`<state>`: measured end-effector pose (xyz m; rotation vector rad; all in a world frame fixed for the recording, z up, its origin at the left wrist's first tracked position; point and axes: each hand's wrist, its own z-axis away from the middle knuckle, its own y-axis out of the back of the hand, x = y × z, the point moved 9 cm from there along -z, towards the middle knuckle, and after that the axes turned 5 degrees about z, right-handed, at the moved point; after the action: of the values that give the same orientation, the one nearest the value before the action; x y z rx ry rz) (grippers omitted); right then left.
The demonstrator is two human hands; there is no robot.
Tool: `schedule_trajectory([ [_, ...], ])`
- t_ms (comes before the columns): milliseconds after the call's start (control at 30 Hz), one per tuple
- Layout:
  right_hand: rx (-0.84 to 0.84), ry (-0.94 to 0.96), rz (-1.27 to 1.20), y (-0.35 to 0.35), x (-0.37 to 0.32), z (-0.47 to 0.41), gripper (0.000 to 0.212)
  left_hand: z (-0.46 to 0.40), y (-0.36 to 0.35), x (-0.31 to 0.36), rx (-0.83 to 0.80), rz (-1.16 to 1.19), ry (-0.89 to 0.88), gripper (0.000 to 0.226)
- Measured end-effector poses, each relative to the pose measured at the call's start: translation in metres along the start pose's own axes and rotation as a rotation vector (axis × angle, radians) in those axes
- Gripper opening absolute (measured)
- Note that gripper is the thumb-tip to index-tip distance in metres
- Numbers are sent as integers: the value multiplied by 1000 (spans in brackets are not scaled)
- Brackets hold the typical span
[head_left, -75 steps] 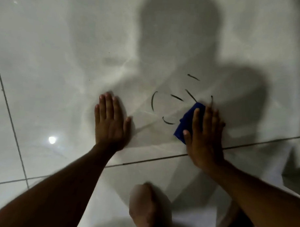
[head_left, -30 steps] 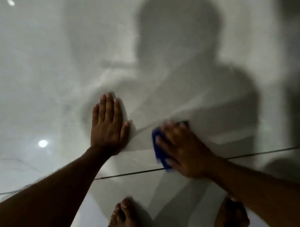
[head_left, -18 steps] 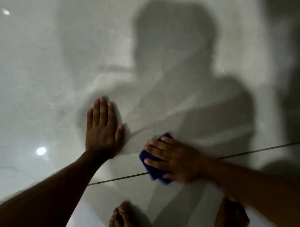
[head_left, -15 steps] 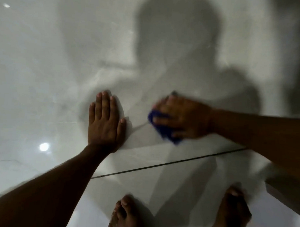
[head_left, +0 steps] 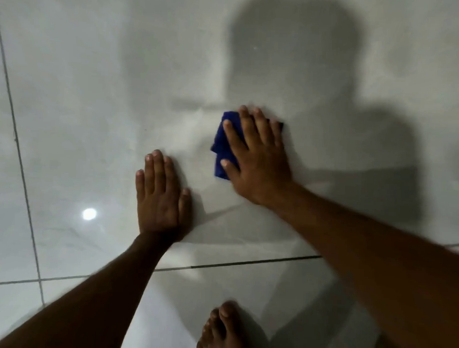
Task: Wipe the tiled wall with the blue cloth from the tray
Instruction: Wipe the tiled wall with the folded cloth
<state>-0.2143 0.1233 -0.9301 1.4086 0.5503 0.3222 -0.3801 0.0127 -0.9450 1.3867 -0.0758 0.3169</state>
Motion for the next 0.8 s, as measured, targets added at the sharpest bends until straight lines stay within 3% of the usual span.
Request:
schedule_trajectory([
  [67,6,-40,-56,-3,-46,2,71,0,0,-1,2,-3,-11,71],
  [167,-164,370,5,-15,-59,95,68,0,2,0,-14,12,12,72],
  [233,-249,696,117,-8,-4,143,72,0,6,6,-17,15,3,72],
  [267,-219,761,152,-6,28,142,74,-1,5,8,-10,12,1,72],
  [300,-191,687,162,-2,53,123,73,-1,4,6,-2,5,6,72],
  [367,-34,205,173,10,80,52,72,-1,-1,5,16,-12,7,72],
  [433,29,-149,31,8,40,8,72,0,-1,5,38,-20,-9,72],
  [500,17,-73,-63,-7,-36,16,72,-1,0,2,48,-19,-30,72],
  [567,-100,185,-45,-22,-58,82,72,0,-1,0,31,-8,-23,72],
  [633,-190,460,-32,-12,-21,155,72,1,2,2,18,-5,4,73],
  [700,-179,557,65,-4,53,184,73,1,3,4,6,-12,5,73],
  [733,-165,467,118,-1,93,173,72,0,1,4,8,-18,-1,72],
  [800,-95,-33,144,11,152,115,69,1,-1,1,11,-30,-1,72],
])
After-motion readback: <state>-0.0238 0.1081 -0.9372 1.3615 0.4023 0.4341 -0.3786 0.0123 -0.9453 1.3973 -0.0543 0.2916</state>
